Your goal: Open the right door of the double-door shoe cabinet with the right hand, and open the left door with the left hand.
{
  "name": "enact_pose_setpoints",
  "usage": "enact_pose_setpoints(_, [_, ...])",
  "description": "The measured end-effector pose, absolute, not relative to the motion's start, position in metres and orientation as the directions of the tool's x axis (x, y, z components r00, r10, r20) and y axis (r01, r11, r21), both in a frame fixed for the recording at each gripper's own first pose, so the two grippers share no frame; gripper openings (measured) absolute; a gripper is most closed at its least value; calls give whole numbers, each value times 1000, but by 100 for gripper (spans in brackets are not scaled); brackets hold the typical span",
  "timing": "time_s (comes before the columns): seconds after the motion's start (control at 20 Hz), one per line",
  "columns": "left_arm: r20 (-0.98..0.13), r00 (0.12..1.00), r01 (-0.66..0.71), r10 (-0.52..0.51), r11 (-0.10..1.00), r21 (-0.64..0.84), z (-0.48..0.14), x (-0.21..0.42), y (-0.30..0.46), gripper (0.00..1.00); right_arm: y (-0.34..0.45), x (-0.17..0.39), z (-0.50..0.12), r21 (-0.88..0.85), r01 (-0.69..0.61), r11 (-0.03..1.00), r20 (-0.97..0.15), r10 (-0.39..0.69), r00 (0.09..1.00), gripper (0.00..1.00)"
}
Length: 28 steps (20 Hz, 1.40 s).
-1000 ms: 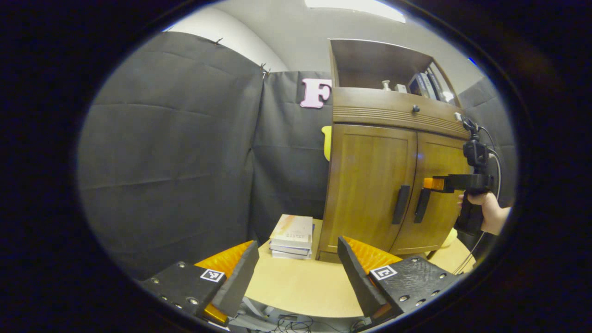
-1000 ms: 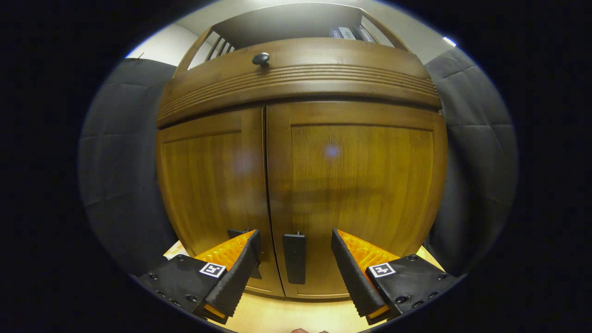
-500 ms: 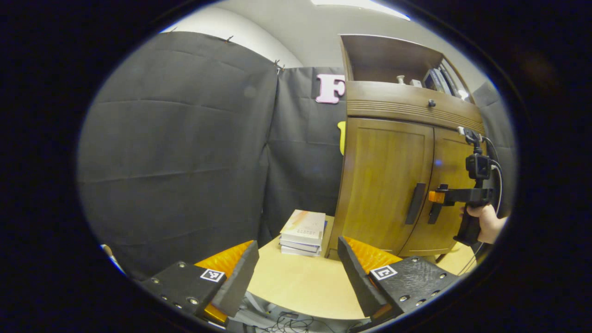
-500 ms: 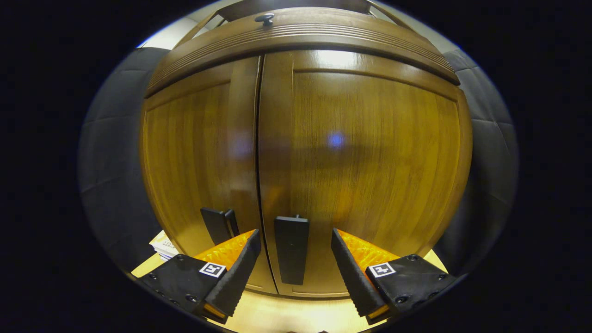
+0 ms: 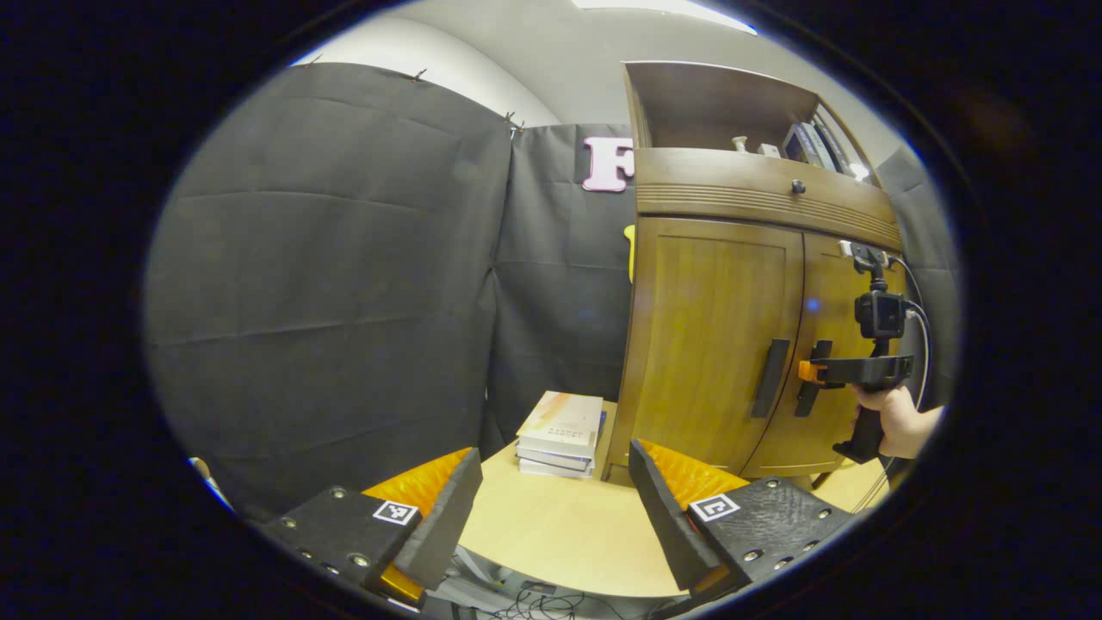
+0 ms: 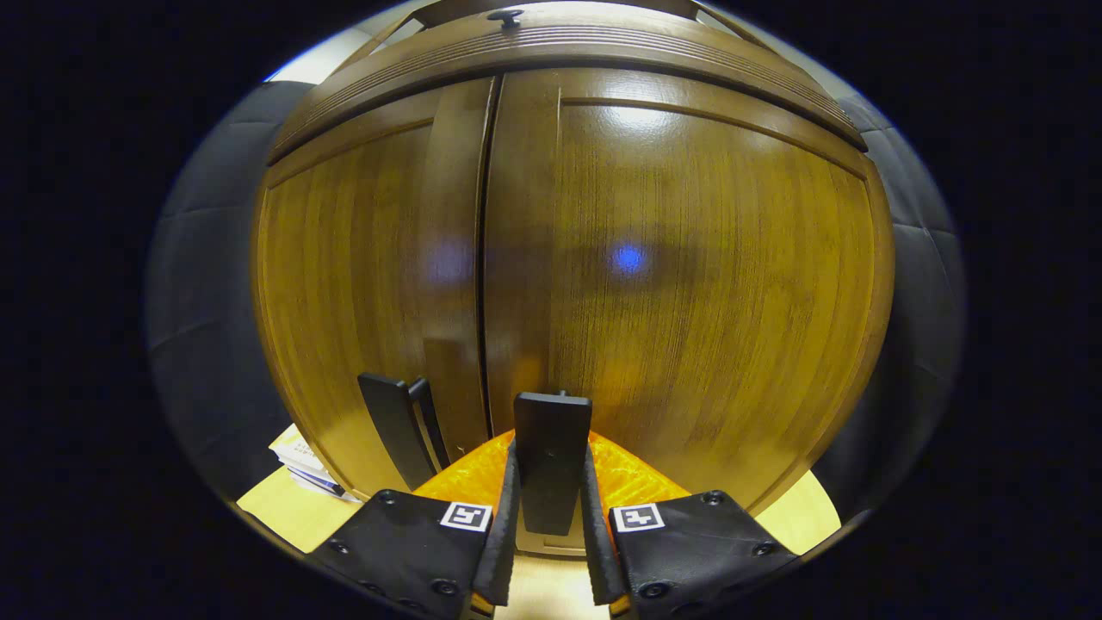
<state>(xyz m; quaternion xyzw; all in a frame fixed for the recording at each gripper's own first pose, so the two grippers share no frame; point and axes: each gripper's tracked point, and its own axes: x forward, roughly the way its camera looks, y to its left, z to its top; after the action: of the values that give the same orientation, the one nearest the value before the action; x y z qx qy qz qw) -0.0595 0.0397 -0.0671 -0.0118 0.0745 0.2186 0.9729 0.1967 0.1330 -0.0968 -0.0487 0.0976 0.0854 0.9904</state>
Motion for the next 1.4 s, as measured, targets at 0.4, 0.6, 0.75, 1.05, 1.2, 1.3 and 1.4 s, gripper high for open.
enact_pose_setpoints(0.4, [-147,913,-381,380,924,20,-66,-58,30,100,133,190,-96,-56,-205,977,-219,188,957,23])
enact_pose_setpoints(0.6, [-133,927,-352,350,936,10,-60,-70,28,100,130,173,-97,-59,-209,976,-212,193,958,23])
enact_pose_setpoints(0.75, [-129,944,-307,304,952,-7,-58,-72,22,100,123,158,-96,-63,-209,976,-209,191,959,23])
enact_pose_setpoints(1.05, [-107,984,-149,145,988,-34,-50,-65,9,100,111,125,-96,-53,-224,973,-186,210,960,23])
enact_pose_setpoints(1.2, [-91,990,-109,105,993,-35,-47,-63,6,100,102,112,-97,-59,-243,968,-184,229,956,23])
enact_pose_setpoints(1.3, [-86,991,-103,99,994,-44,-47,-59,1,100,97,103,-98,-50,-264,963,-185,251,950,23])
enact_pose_setpoints(1.4, [-83,991,-112,107,992,-54,-42,-62,-10,100,92,94,-98,-47,-292,955,-187,279,942,24])
